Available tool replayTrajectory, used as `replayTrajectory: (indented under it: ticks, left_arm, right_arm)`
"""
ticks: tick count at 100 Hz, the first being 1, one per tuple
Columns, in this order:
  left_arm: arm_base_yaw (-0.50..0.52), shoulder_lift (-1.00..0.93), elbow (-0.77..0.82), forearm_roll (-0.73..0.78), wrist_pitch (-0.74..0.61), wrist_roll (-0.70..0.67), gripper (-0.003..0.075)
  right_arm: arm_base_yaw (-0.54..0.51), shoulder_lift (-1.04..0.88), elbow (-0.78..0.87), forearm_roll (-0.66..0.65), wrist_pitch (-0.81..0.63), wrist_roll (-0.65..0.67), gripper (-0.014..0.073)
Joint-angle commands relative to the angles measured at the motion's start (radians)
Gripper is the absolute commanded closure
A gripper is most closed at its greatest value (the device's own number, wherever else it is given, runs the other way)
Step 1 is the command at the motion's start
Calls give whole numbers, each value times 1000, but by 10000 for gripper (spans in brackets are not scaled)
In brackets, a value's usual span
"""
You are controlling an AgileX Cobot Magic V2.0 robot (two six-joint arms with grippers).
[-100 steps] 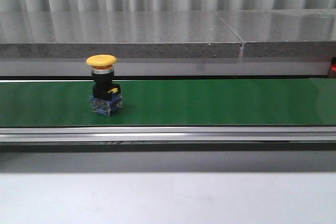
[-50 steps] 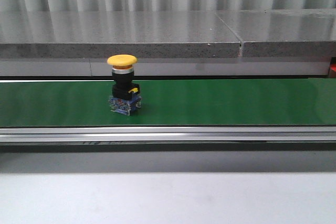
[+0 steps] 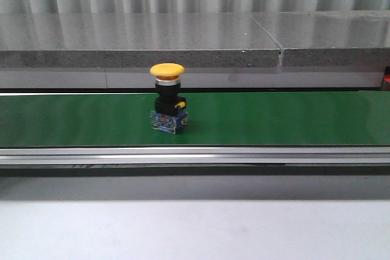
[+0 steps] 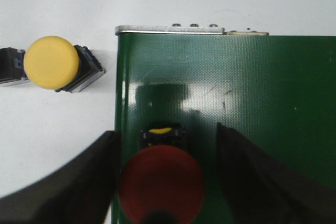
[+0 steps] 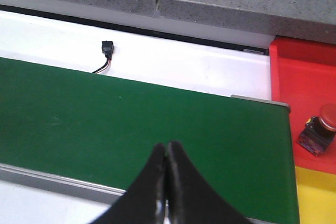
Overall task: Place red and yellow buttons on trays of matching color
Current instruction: 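Set the red button on the green belt and open the left gripper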
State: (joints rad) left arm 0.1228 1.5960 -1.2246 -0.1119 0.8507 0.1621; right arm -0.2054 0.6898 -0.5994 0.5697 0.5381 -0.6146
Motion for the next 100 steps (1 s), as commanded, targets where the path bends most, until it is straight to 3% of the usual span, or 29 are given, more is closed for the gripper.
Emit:
replayTrajectory:
  ticks: [1, 11, 26, 66, 100]
  left_arm:
    - [-27, -44, -27, -14, -27, 5, 129]
    - [-54, -58, -27, -14, -20, 6, 19]
    - [-86, -105, -27, -12, -13, 9, 61]
    - [-109, -358, -25, -21, -44, 11, 62]
    - [-109, -647, 174, -31, -243, 14, 62]
  right_arm:
    - [3, -1, -26, 27, -60, -12, 664]
    - [3, -1, -26, 27, -60, -12, 664]
    - [3, -1, -26, 27, -60, -12, 664]
    - [3, -1, -26, 27, -60, -12, 664]
    - [3, -1, -26, 27, -60, -12, 664]
